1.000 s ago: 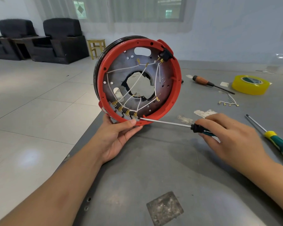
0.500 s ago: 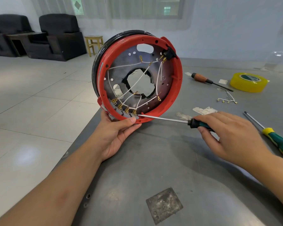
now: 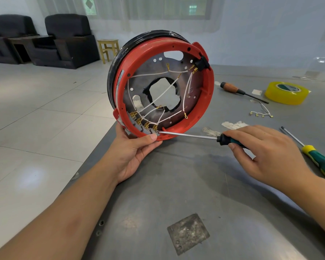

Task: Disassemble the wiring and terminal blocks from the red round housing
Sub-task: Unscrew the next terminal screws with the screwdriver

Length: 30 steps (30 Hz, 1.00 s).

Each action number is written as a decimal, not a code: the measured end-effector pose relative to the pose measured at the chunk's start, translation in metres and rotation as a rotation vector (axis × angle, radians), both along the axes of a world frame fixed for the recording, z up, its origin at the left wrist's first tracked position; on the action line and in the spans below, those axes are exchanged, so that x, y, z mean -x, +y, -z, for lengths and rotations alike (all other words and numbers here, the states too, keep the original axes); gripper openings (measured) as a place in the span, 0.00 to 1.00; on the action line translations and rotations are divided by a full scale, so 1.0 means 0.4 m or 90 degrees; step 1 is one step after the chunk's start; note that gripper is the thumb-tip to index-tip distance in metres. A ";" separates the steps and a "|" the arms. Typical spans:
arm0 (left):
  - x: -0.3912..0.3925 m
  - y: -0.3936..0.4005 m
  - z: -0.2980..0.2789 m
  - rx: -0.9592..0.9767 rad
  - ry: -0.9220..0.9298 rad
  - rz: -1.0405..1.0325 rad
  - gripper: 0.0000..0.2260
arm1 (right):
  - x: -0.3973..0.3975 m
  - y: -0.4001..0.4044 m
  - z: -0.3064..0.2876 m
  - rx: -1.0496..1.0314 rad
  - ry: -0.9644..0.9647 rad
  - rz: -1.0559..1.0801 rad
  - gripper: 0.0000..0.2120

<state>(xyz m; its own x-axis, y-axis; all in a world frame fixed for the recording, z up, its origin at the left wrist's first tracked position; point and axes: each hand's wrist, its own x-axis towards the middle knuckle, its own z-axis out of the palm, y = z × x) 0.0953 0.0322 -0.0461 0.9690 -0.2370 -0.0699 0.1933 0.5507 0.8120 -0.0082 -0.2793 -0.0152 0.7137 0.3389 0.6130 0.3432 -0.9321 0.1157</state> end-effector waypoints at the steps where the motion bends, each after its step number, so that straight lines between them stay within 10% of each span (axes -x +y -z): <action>1: 0.000 0.000 0.001 -0.002 -0.002 -0.001 0.42 | 0.000 -0.002 -0.003 0.006 0.000 -0.004 0.16; 30: -0.004 -0.010 -0.012 0.039 0.007 -0.040 0.38 | 0.033 0.061 0.006 -0.150 0.179 -0.021 0.12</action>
<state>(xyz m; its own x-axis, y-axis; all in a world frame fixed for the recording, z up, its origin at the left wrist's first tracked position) 0.0967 0.0281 -0.0412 0.9812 -0.1805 -0.0681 0.1660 0.6101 0.7747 -0.0213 -0.2549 -0.0175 0.8565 0.2380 0.4581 0.3620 -0.9095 -0.2042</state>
